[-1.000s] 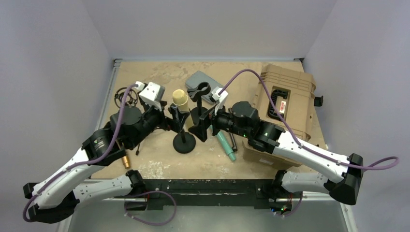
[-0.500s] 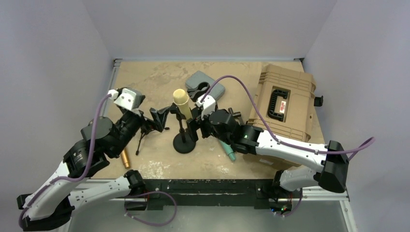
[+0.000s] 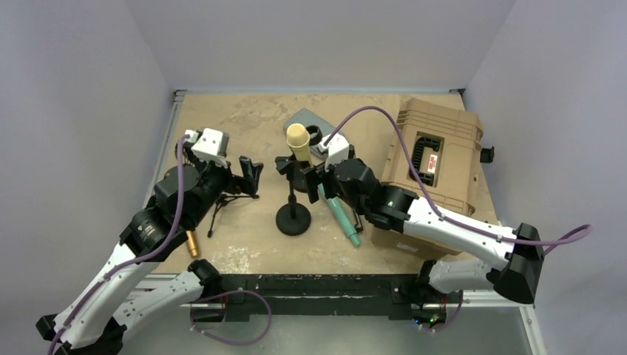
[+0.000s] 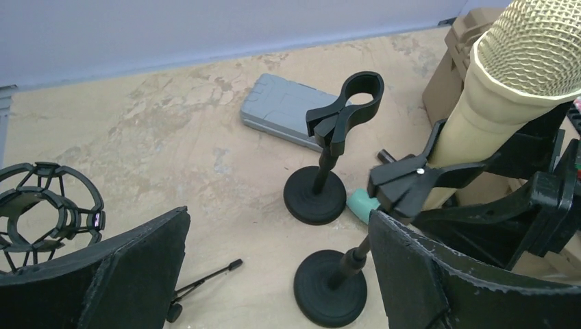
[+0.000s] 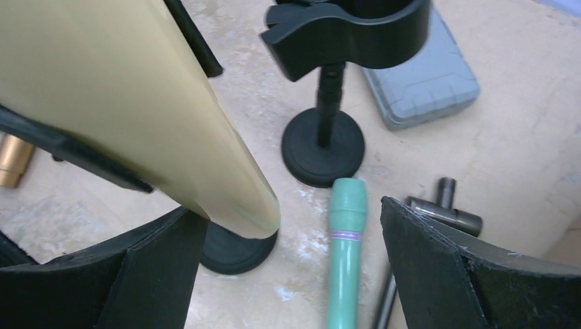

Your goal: Remove the microphone from the stand

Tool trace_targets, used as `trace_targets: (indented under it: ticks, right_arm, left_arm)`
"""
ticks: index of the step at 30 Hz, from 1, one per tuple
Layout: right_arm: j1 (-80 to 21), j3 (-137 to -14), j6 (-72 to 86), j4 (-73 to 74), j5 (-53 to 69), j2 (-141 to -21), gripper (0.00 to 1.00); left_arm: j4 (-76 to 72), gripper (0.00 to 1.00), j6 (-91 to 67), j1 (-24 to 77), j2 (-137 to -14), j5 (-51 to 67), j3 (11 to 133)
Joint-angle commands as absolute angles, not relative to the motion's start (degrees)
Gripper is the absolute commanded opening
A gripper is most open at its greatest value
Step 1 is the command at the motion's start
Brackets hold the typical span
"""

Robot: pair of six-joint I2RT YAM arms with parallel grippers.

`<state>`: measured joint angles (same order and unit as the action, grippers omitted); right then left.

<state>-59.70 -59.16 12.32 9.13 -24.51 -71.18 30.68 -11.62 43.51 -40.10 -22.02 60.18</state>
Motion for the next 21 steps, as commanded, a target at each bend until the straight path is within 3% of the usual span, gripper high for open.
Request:
trace_targets:
  ticks: [1, 7, 21]
  right_arm:
    - [-56.52, -60.19, 9.16, 11.59, -21.57, -66.53, 0.93]
    - [-56.34, -62.78, 6.63, 10.04, -6.61, -60.56, 0.97]
    - [-56.37, -79.63, 2.39, 10.35, -6.51, -68.39, 0.92]
  left_arm:
    - [28.57, 1.00, -14.55, 39.64, -37.78, -13.67, 59.91]
    - [27.33, 1.00, -14.24, 38.35, -36.70, -10.46, 59.02]
    - [24.35, 1.00, -14.17, 38.16, -32.67, 2.61, 54.37]
